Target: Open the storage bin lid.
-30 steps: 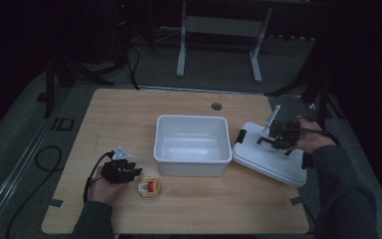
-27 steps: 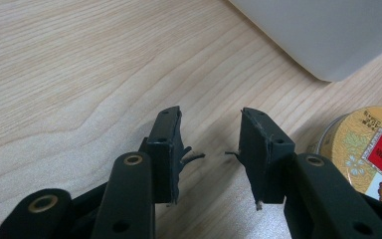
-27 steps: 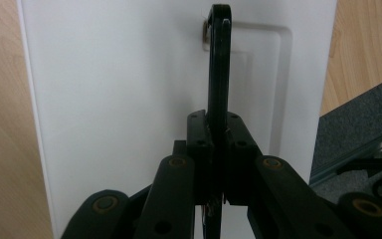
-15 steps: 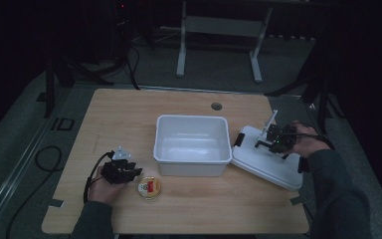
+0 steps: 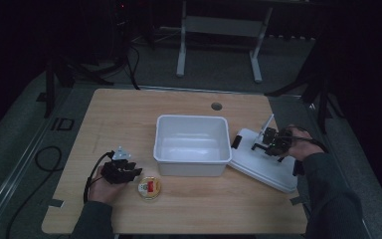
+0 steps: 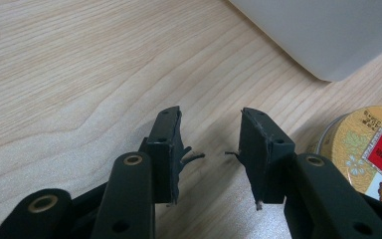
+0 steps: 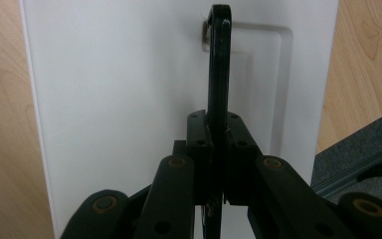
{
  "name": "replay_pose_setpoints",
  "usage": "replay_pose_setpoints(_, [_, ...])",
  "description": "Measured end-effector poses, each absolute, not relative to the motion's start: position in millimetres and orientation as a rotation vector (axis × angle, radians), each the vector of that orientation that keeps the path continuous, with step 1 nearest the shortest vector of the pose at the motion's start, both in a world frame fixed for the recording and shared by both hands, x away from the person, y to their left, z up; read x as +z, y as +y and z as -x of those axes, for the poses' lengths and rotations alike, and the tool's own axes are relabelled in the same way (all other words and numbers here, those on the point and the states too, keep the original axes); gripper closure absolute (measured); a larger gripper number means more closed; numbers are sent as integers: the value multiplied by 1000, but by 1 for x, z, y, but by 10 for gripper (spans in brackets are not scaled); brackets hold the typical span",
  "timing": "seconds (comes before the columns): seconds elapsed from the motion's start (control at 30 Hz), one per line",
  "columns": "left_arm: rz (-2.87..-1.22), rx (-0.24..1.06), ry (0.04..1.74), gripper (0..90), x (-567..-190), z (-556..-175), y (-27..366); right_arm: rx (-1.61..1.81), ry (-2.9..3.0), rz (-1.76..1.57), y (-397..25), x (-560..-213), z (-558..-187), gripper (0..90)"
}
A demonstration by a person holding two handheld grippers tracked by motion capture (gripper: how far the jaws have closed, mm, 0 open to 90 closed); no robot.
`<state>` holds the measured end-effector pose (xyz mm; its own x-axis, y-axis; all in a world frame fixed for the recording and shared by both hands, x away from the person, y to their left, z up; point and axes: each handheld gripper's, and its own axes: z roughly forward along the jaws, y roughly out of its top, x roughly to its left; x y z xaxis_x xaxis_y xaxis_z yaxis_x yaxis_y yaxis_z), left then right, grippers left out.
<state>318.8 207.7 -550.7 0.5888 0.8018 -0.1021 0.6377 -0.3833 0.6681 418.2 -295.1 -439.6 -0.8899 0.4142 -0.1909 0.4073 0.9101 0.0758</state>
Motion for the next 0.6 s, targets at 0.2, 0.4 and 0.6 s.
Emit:
replay_pose_setpoints(0.2, [-2142, 314, 1136, 609, -551, -319, 208, 49, 2880, -621, -294, -448, -418, 842])
replay_pose_setpoints(0.4, [-2141, 313, 1137, 608, -551, -319, 208, 47, 2885, -622, -294, -456, -417, 842])
replay_pose_setpoints(0.6, [-2141, 313, 1136, 608, -551, -319, 208, 48, 2884, -628, -295, -462, -416, 841])
